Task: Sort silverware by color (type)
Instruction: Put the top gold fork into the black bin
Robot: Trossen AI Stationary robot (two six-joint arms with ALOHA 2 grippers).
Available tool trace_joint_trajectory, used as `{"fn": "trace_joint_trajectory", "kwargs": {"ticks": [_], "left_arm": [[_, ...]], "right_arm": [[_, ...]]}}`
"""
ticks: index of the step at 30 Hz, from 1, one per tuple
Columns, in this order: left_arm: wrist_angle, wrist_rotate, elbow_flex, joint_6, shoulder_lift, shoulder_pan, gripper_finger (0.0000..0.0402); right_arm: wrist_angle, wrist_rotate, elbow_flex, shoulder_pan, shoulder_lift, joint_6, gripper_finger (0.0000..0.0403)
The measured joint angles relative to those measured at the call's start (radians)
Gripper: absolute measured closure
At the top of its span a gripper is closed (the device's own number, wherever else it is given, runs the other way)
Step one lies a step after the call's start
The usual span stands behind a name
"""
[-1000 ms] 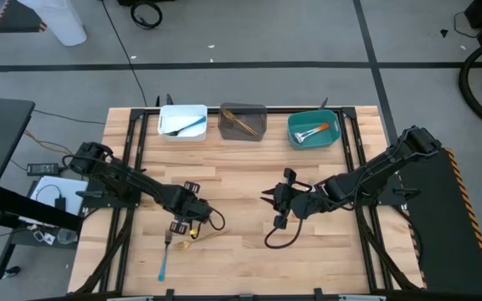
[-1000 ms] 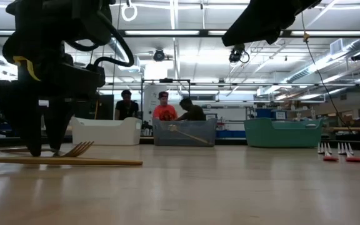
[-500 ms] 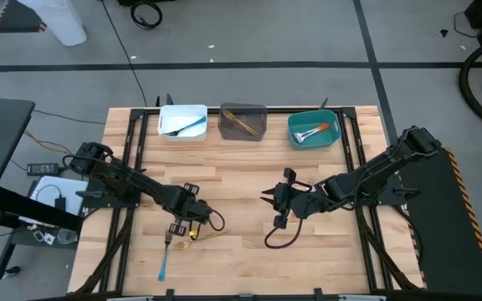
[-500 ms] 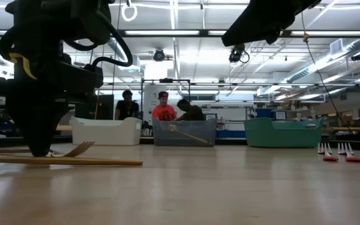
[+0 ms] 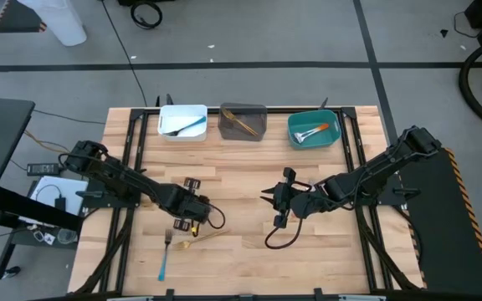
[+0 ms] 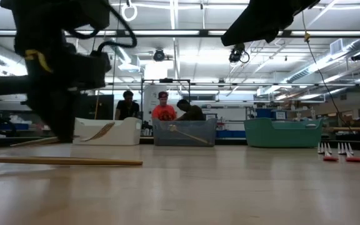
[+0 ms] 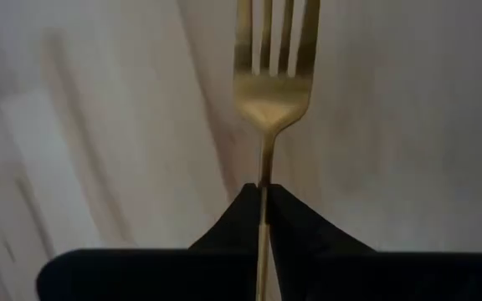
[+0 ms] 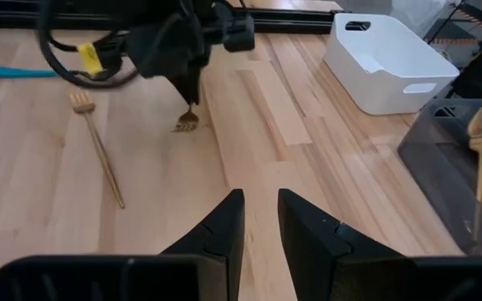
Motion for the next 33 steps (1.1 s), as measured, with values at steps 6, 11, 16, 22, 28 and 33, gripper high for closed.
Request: {"fn": "trace_joint_trajectory", "kwargs": {"ticks": [6, 11, 16, 22, 28, 33], "left_arm": [[0.178, -0.035, -0.059, 0.026, -0.093, 0.063, 0.0382], [0.268, -0.037, -0.085, 0.050, -0.151, 0.122, 0.0382], [0.390, -0.048, -0.083, 0.094, -0.183, 0.153, 0.0382], [0.509, -0.050, -0.084, 0.124, -0.194, 0.185, 0.0382], [0.657, -0.050, -0.083, 0.175, -0.194, 0.216, 0.0382], [0.754, -0.050, -0.083, 0.210, -0.194, 0.229, 0.0381]], "right_arm": [[-0.011, 0.022, -0.001, 0.000, 0.000, 0.000, 0.0317], [-0.031, 0.079, -0.001, 0.001, 0.000, -0.008, 0.0317], [-0.043, 0.077, -0.001, -0.004, 0.000, -0.018, 0.0317], [-0.065, 0.073, -0.001, -0.013, -0.001, -0.015, 0.0317], [-0.086, 0.074, -0.001, -0.013, -0.001, -0.024, 0.0317], [-0.094, 0.075, -0.001, -0.013, -0.001, -0.023, 0.0317]]}}
